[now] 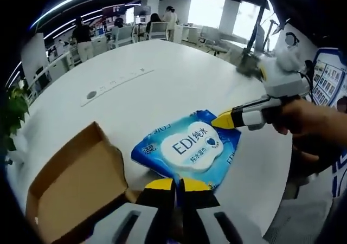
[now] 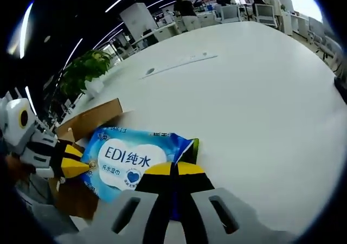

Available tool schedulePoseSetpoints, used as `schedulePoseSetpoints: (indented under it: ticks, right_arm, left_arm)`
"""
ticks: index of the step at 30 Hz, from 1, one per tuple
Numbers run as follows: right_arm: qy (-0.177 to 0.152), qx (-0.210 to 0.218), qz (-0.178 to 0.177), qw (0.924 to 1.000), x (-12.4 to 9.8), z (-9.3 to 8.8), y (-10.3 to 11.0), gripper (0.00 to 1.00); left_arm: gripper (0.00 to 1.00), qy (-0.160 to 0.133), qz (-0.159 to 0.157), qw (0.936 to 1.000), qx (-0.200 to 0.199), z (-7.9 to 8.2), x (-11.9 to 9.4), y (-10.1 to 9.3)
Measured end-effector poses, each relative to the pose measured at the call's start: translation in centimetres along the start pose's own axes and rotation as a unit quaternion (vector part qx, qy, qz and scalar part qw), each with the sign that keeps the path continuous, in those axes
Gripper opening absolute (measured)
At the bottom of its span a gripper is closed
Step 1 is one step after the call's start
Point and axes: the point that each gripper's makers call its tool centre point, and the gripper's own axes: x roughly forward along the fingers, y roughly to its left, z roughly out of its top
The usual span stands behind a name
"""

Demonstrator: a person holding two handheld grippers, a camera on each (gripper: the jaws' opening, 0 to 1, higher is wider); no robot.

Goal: Operate the shoe box by opening the lid, removing the specified soft item, and placing it in the target area until the item is outside and the box remains undamaged.

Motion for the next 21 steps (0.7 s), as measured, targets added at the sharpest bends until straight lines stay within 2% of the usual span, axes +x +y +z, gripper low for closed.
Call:
schedulePoseSetpoints:
  ticks: [2, 12, 16, 18, 21]
  right_arm:
    - [-0.001, 0.003, -0.001, 1.0000, 0.0, 0.0, -0.1, 0.00]
    - [-0.003, 0.001, -0.008, 1.0000, -0.2, 0.1, -0.2, 0.00]
    - [-0.007, -0.004, -0.009, 0.9999, -0.3, 0.2, -0.1, 0.00]
    - [-0.022, -0.005, -0.003, 0.9997, -0.5, 0.9, 0.3, 0.00]
    - [-0.016, -0.009, -0.006, 0.9998, -0.5, 0.9, 0.3, 0.00]
  left_arm:
    - [0.05, 0.005, -0.003, 0.9999, 0.015, -0.2, 0.1, -0.2]
    - [0.16, -0.007, 0.001, 0.9997, 0.025, -0.2, -0.7, -0.8]
    - [0.18, -0.020, 0.003, 0.9997, 0.016, 0.0, -1.2, -0.8]
    - [0.19, -0.024, 0.001, 0.9997, 0.004, 0.0, -1.6, -0.9]
    - [0.20, -0.034, -0.001, 0.9994, -0.002, 0.0, -1.9, -0.9]
